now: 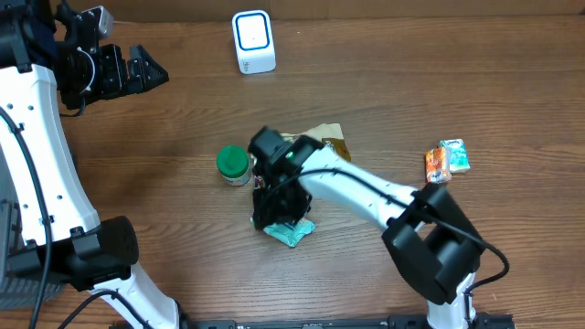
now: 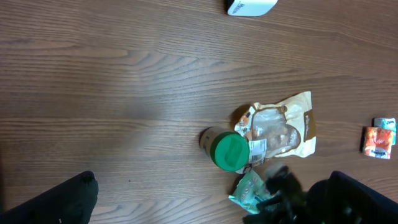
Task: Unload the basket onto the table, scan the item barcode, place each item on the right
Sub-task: 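Release the orange pack and move the right gripper to the teal wipes, then grasp the teal wipes pack with the right gripper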
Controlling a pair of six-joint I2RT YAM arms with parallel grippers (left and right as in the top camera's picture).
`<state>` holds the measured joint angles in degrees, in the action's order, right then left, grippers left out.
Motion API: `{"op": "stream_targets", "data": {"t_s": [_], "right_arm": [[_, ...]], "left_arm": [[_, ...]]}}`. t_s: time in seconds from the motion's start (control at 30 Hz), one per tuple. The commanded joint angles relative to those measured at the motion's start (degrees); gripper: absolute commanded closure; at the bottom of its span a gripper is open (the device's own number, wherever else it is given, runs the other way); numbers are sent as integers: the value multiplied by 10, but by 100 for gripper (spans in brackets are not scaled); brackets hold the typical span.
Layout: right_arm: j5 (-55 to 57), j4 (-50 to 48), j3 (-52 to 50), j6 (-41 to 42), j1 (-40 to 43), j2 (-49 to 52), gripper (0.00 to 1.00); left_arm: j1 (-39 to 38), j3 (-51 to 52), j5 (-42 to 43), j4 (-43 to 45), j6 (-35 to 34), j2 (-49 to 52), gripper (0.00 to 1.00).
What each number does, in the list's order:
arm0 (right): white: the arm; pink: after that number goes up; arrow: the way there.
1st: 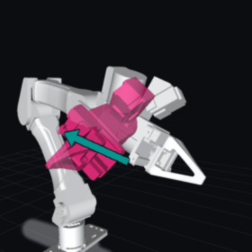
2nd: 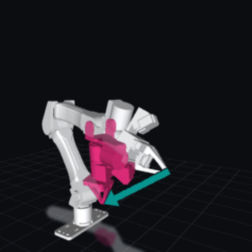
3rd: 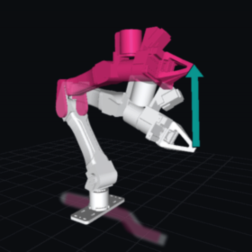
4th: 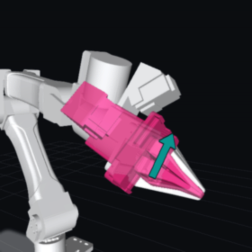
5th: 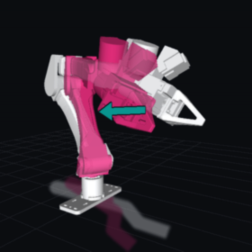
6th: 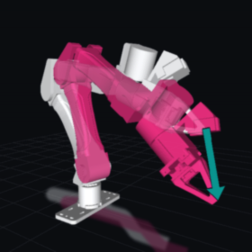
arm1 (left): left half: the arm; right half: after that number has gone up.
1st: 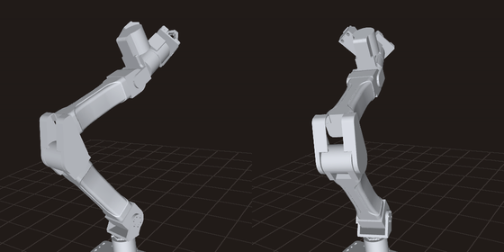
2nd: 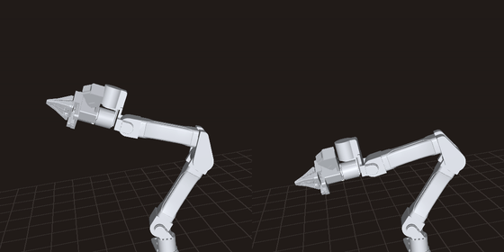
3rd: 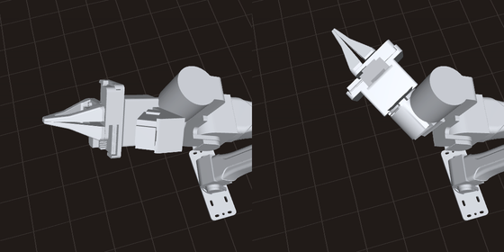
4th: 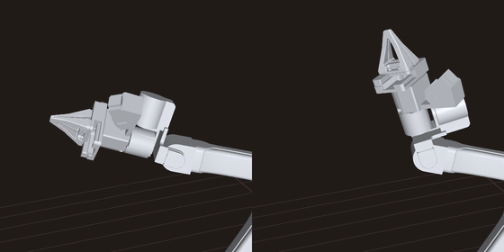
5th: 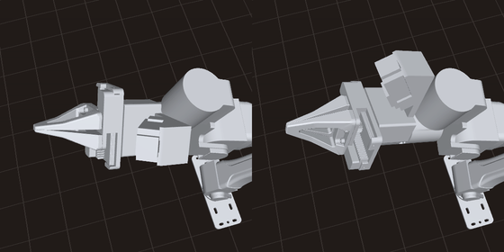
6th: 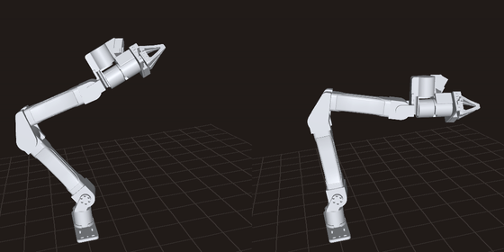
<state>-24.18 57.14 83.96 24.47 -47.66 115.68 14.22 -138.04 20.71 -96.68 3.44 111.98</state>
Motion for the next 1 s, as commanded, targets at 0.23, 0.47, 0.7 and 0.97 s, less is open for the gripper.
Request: {"op": "stream_targets", "data": {"t_s": [0.23,0.47,0.7,0.97], "right_arm": [[95,102,-61,28,2,-4,57],[202,168,-60,21,16,-5,56],[210,159,-54,-11,40,-57,60],[84,126,-56,-135,180,-142,42]], "left_arm": [[-4,-5,-3,-1,11,-5,0],[-4,-5,-3,-1,11,-5,0],[-4,-5,-4,-1,11,-5,0],[-4,-5,-4,-1,11,-5,0]]}}
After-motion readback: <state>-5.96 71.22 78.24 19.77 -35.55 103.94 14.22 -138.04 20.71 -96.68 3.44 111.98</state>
